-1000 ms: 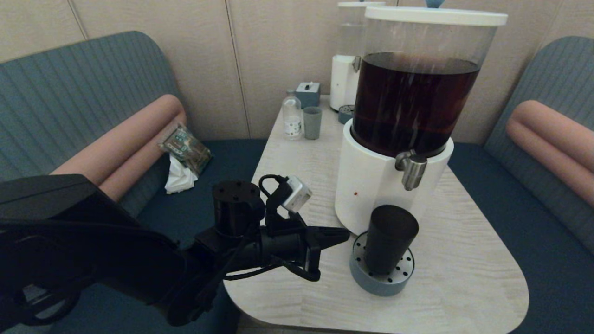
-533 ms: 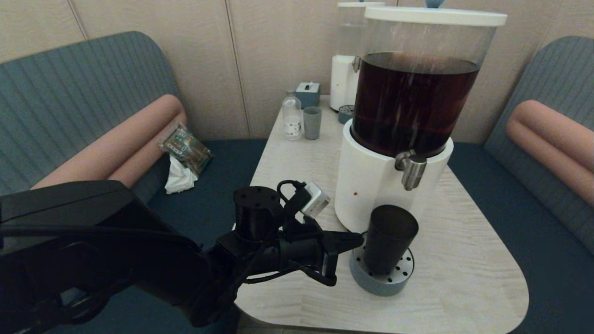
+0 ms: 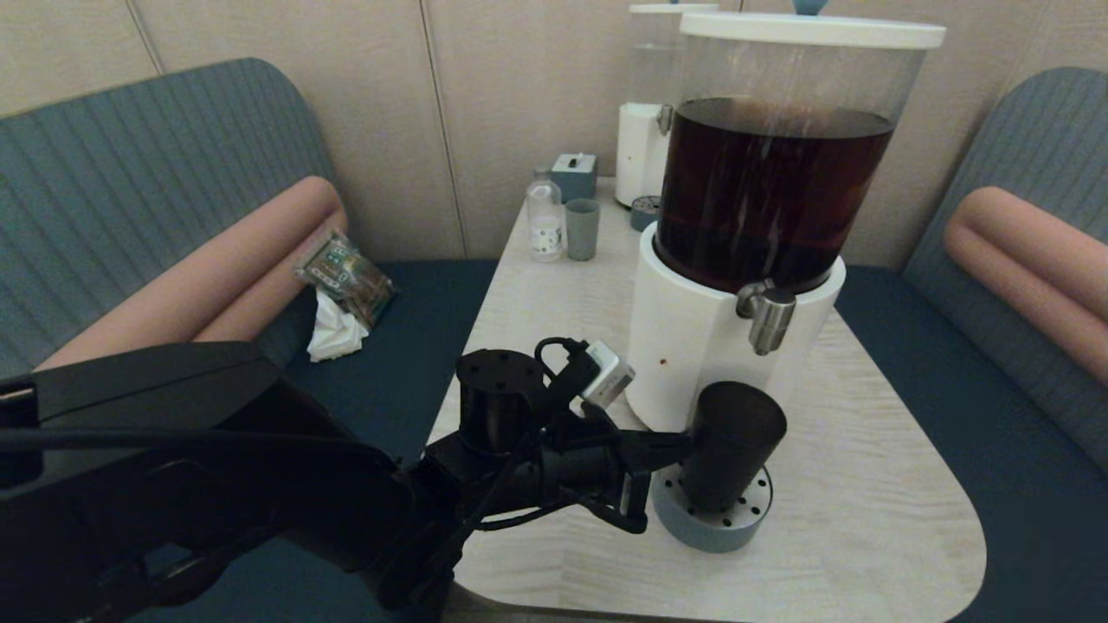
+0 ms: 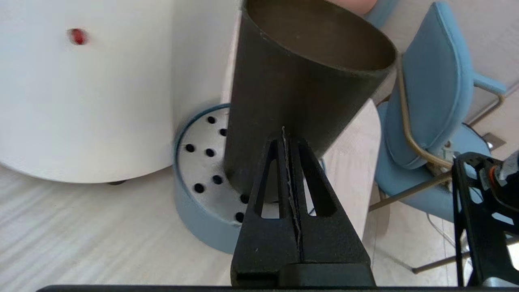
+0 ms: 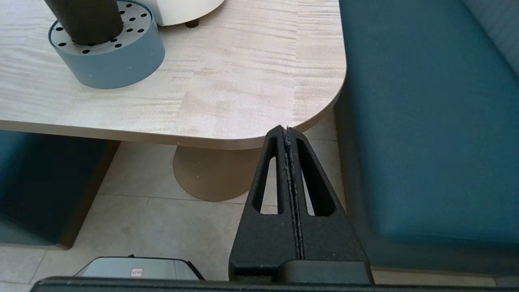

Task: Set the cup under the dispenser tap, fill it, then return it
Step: Place it under the water dispenser

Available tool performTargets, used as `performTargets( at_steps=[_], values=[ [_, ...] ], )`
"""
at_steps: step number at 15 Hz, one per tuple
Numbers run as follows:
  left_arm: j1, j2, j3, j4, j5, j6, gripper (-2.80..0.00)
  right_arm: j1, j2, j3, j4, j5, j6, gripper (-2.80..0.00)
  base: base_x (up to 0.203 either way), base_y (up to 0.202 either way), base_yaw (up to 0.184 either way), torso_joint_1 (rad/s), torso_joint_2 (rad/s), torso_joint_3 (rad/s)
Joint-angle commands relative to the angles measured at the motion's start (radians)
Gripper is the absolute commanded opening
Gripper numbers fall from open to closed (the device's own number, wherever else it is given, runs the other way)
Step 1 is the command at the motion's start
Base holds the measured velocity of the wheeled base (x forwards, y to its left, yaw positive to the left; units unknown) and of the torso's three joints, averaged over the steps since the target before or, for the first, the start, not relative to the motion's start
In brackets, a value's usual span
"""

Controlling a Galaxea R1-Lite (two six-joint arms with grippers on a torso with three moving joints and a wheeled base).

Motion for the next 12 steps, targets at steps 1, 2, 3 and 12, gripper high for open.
performTargets(
  at_steps=[1, 2, 3, 12],
  values=[
    [-0.006, 0.007, -0.004, -0.005, -0.003, -0.002, -2.80, 0.000, 0.001, 0.000, 0.001, 0.000, 0.001, -2.80, 0.000, 0.000, 0.000, 0.000, 0.00, 0.000],
    [-0.010, 0.010, -0.008, -0.007, -0.003, -0.002, -2.80, 0.000, 0.001, 0.000, 0.001, 0.000, 0.000, -2.80, 0.000, 0.000, 0.000, 0.000, 0.00, 0.000],
    [-0.011, 0.010, -0.009, -0.007, -0.003, -0.002, -2.80, 0.000, 0.001, 0.000, 0.001, 0.000, 0.000, -2.80, 0.000, 0.000, 0.000, 0.000, 0.00, 0.000],
    [-0.012, -0.024, 0.055, -0.009, -0.001, 0.009, -2.80, 0.001, 0.001, 0.000, 0.001, 0.000, 0.000, -2.80, 0.000, 0.000, 0.000, 0.000, 0.00, 0.000]
  ],
)
